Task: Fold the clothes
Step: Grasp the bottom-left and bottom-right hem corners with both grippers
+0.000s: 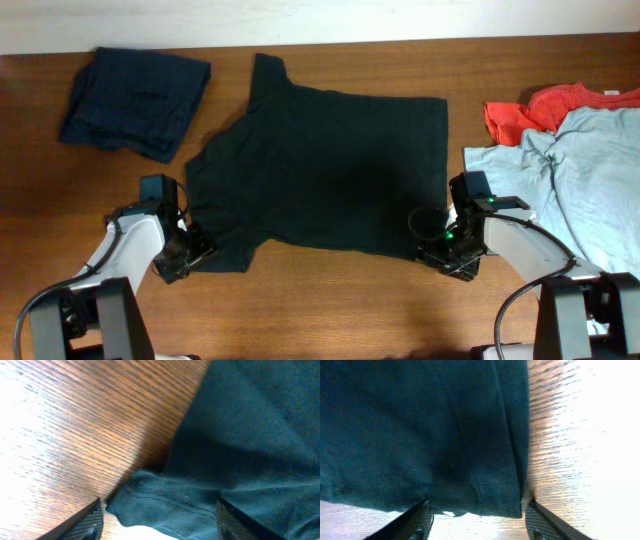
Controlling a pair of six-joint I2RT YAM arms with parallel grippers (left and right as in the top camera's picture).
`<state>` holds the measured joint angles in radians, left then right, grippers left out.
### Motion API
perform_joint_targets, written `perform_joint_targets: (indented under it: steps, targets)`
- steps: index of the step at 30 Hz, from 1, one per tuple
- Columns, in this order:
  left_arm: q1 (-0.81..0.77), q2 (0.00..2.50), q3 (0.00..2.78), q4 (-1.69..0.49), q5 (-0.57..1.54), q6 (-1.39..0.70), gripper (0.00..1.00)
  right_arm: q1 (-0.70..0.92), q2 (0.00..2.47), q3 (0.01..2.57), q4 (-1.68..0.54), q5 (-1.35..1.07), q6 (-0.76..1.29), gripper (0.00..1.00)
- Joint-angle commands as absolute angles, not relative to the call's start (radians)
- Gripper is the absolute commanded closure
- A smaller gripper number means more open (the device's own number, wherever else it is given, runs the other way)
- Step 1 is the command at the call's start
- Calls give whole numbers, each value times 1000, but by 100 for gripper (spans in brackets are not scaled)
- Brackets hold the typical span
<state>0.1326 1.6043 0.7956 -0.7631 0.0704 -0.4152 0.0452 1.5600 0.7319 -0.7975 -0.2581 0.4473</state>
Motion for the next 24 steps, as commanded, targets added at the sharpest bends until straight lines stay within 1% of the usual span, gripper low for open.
perform_joint_targets:
  steps: [1, 7, 8, 10, 12, 14, 15, 17, 19, 22, 24]
  targets:
    - [139, 1617, 746, -727, 86, -422, 34, 52, 1623, 654, -781, -209, 447, 31]
    - [139, 1617, 731, -670, 90, -422, 37, 51, 1623, 654, -773, -209, 446, 32]
    - [139, 1617, 731, -666, 90, -422, 40, 52, 1623, 654, -773, -209, 446, 35]
    - [139, 1617, 730, -661, 96, -423, 52, 52, 1623, 654, -773, -209, 446, 41]
    - [139, 1617, 730, -657, 125, -422, 65, 52, 1623, 654, -773, -209, 446, 41]
    - [139, 1617, 730, -654, 149, -422, 75, 52, 1623, 654, -775, -210, 446, 42]
    - [139, 1617, 730, -654, 151, -422, 83, 52, 1623, 654, -775, -210, 442, 44]
    - [139, 1617, 730, -654, 150, -422, 94, 52, 1623, 654, -777, -210, 442, 51]
    - [139, 1617, 730, -654, 150, -422, 99, 52, 1623, 654, -777, -210, 442, 61]
    - [139, 1617, 730, -655, 150, -422, 99, 52, 1623, 655, -777, -210, 442, 74]
    - [139, 1617, 730, -654, 151, -422, 99, 52, 1623, 656, -777, -210, 442, 87]
